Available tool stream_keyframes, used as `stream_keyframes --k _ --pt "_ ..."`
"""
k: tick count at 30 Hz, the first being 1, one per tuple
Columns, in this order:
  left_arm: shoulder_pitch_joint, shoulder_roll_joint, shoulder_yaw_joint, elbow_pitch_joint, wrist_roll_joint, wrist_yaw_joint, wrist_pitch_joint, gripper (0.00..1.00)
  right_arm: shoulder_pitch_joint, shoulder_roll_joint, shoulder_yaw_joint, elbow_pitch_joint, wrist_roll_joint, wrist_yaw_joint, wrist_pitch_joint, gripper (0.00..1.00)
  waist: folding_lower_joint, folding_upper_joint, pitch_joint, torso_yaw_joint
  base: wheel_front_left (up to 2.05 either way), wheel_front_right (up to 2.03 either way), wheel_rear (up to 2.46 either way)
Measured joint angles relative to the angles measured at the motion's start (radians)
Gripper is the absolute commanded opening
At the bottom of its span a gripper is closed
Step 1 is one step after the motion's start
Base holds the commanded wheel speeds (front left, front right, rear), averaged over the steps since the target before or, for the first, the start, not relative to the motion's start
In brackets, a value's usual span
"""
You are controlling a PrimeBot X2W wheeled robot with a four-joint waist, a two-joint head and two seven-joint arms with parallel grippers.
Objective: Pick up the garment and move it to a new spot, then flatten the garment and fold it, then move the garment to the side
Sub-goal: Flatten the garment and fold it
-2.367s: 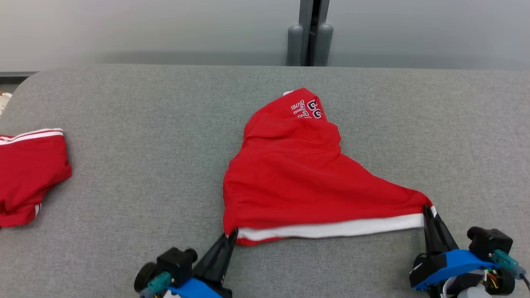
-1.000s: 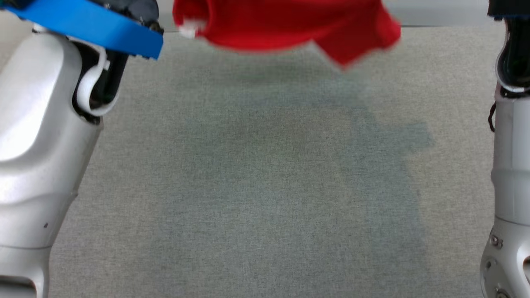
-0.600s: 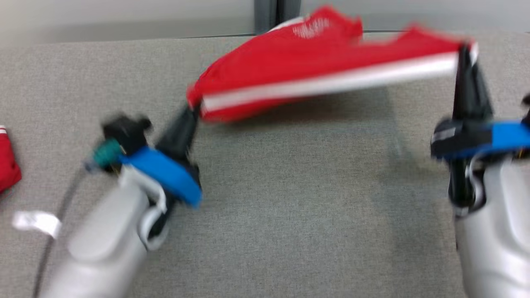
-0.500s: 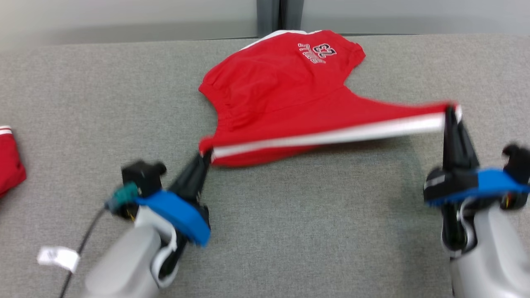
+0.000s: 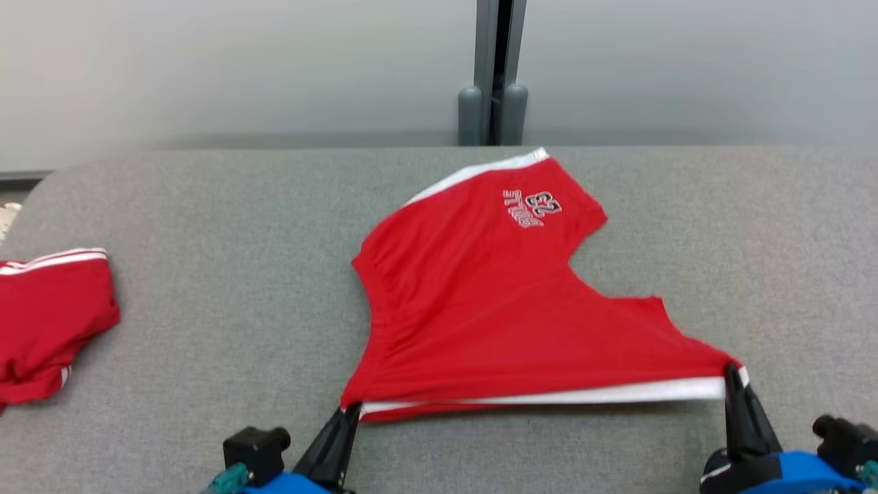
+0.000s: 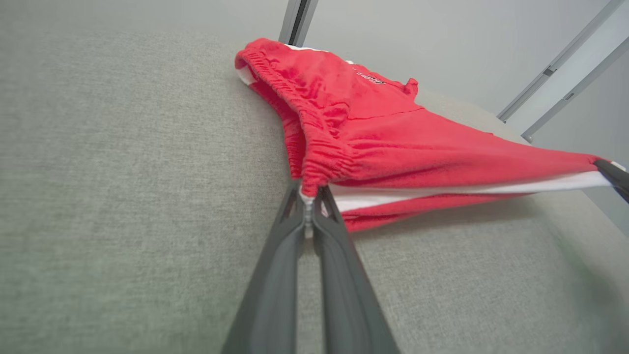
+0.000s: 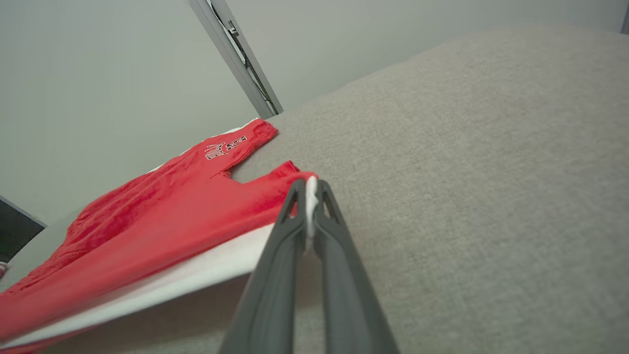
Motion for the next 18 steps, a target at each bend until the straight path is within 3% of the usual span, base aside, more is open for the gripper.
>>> stream_keyframes --k 11,18 --pt "0.154 -0.015 0.056 -0.091 0.052 0.0 0.0 0.0 0.167 -0.009 0.04 -0.091 0.044 0.0 -0.001 0.0 0.0 0.0 -0.085 0.009 0.0 0.0 0.0" --pt "0.105 -0.053 0.115 -0.177 0.059 0.0 0.0 0.0 0.063 -0.021 0.037 -0.126 0.038 0.0 -0.002 0.0 0.0002 0.0 -0.033 0.018 0.0 0.0 0.0"
